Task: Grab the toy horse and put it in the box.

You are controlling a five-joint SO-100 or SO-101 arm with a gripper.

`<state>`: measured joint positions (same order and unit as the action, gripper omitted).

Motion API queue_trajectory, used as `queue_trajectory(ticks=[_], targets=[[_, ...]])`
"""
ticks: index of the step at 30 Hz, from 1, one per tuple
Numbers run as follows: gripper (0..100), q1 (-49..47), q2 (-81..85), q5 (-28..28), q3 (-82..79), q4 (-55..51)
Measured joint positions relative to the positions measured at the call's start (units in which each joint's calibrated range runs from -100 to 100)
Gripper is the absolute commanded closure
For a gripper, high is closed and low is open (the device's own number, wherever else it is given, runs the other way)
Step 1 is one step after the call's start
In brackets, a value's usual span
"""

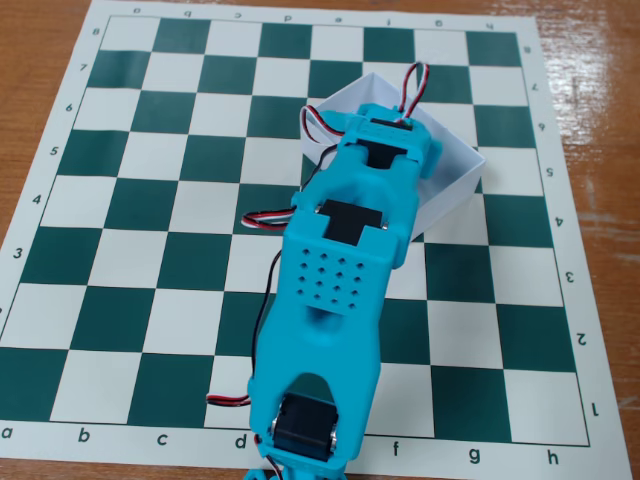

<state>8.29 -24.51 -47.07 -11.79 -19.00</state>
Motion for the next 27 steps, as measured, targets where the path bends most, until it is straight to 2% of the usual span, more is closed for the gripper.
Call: queue_trajectory(ticks=[5,19,27], targets=[[49,0.15,-0.85,-0.1,1.81,4.64],[50,0.37,-8.94,-1.61,4.62,4.9],[50,0.07,-6.21,-1.61,0.36,4.9]])
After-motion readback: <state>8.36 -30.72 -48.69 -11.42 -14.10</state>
